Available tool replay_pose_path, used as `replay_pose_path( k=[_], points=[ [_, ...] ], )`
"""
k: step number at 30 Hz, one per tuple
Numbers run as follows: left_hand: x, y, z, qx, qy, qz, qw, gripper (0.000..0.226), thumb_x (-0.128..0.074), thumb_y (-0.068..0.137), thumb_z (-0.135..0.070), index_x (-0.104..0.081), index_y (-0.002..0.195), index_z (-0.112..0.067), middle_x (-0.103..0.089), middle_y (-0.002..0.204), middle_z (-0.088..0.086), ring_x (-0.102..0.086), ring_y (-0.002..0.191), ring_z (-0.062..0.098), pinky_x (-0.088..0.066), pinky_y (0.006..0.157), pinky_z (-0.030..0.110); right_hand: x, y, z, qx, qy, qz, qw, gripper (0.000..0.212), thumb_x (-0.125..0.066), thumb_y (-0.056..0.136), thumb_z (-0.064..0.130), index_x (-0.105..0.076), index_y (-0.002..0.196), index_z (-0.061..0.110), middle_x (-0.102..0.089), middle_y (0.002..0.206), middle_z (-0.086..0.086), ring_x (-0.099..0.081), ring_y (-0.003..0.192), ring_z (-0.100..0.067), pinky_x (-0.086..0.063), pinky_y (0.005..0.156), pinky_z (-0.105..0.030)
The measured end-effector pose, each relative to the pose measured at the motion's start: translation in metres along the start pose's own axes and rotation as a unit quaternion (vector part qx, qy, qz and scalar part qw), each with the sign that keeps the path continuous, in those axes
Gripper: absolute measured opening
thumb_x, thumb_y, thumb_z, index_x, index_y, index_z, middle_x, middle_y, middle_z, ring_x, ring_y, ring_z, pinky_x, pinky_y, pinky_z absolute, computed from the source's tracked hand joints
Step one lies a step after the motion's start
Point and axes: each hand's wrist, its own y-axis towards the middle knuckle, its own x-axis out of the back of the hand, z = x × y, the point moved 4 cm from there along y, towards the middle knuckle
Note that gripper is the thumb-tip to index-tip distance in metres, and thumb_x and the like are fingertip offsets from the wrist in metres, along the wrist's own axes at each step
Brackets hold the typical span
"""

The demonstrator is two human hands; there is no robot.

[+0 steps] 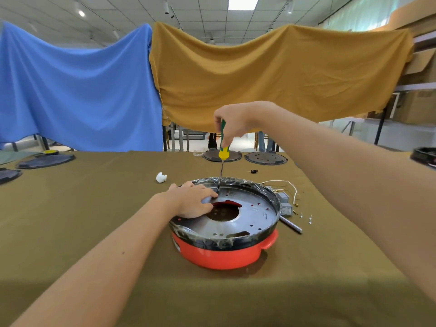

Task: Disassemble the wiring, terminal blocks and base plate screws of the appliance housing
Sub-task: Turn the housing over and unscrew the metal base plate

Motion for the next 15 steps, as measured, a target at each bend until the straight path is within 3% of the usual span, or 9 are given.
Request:
replay_pose_path(
  k=[2, 3, 5, 8, 11, 13, 14, 15],
  points=[
    [0.0, 0.0, 0.0, 0.005, 0.003, 0.003, 1.0, 0.047, -0.031, 0.1, -0.05, -0.026, 0.147, -0.048, -0.026, 0.158, -0.013, -0.021, 0.144, 0.024, -0.023, 0.109, 0.058, -0.002, -0.001, 0.001, -0.073, -0.156, -0.034, 0.984, 0.055, -0.054, 0.093, 0.062, -0.044, 0.099, 0.008, -0.056, 0.094, -0.002, -0.057, 0.079, -0.023, -0.042, 0.063, -0.033],
    [0.0, 0.001, 0.0, 0.006, 0.005, 0.003, 1.0, 0.047, -0.031, 0.1, -0.051, -0.026, 0.147, -0.048, -0.026, 0.158, -0.013, -0.021, 0.144, 0.024, -0.024, 0.108, 0.057, -0.002, 0.001, 0.003, -0.086, -0.198, -0.061, 0.974, 0.061, -0.045, 0.096, 0.065, -0.044, 0.092, 0.005, -0.056, 0.093, -0.003, -0.055, 0.076, -0.023, -0.041, 0.064, -0.034],
    [0.0, 0.0, -0.001, 0.004, 0.003, 0.003, 1.0, 0.047, -0.031, 0.1, -0.05, -0.026, 0.147, -0.048, -0.026, 0.158, -0.013, -0.021, 0.144, 0.024, -0.024, 0.108, 0.057, -0.003, 0.008, 0.005, -0.053, -0.181, -0.077, 0.979, 0.053, -0.043, 0.102, 0.054, -0.048, 0.086, 0.004, -0.054, 0.087, -0.004, -0.05, 0.072, -0.021, -0.04, 0.066, -0.035],
    [0.001, -0.001, -0.001, 0.004, -0.001, 0.001, 1.0, 0.046, -0.031, 0.1, -0.05, -0.027, 0.147, -0.047, -0.027, 0.158, -0.013, -0.021, 0.144, 0.024, -0.023, 0.108, 0.056, 0.001, 0.007, 0.008, 0.038, -0.027, -0.019, 0.999, 0.016, -0.063, 0.097, 0.021, -0.05, 0.101, 0.013, -0.055, 0.093, -0.003, -0.052, 0.08, -0.021, -0.041, 0.066, -0.032],
    [0.001, -0.001, -0.001, 0.007, -0.001, 0.0, 1.0, 0.047, -0.031, 0.1, -0.05, -0.026, 0.147, -0.048, -0.027, 0.158, -0.013, -0.02, 0.144, 0.024, -0.024, 0.107, 0.055, 0.0, 0.003, 0.013, 0.068, 0.111, -0.009, 0.991, 0.03, -0.057, 0.082, -0.014, -0.057, 0.09, 0.015, -0.06, 0.117, -0.017, -0.058, 0.098, -0.03, -0.048, 0.073, -0.036],
    [0.0, -0.001, -0.001, 0.006, 0.001, 0.001, 1.0, 0.047, -0.031, 0.1, -0.05, -0.026, 0.147, -0.048, -0.026, 0.158, -0.013, -0.02, 0.144, 0.024, -0.024, 0.106, 0.055, -0.005, 0.006, 0.012, 0.053, 0.119, -0.017, 0.991, 0.023, -0.063, 0.084, -0.004, -0.055, 0.095, 0.015, -0.058, 0.119, -0.016, -0.058, 0.091, -0.027, -0.05, 0.067, -0.035],
    [0.0, -0.001, -0.001, 0.006, 0.001, 0.001, 1.0, 0.047, -0.031, 0.1, -0.05, -0.026, 0.147, -0.048, -0.026, 0.158, -0.013, -0.02, 0.144, 0.024, -0.024, 0.106, 0.055, -0.006, 0.007, 0.012, 0.036, 0.108, -0.014, 0.993, 0.022, -0.07, 0.088, 0.015, -0.052, 0.102, 0.013, -0.058, 0.112, -0.011, -0.06, 0.088, -0.025, -0.051, 0.065, -0.033],
    [0.0, -0.001, -0.001, 0.006, 0.003, 0.002, 1.0, 0.047, -0.031, 0.1, -0.05, -0.025, 0.147, -0.048, -0.026, 0.158, -0.013, -0.02, 0.144, 0.024, -0.024, 0.106, 0.055, -0.007, 0.007, 0.009, 0.002, 0.068, -0.018, 0.998, 0.038, -0.069, 0.091, 0.039, -0.048, 0.104, 0.011, -0.057, 0.101, -0.007, -0.061, 0.082, -0.022, -0.051, 0.062, -0.033]
  ],
)
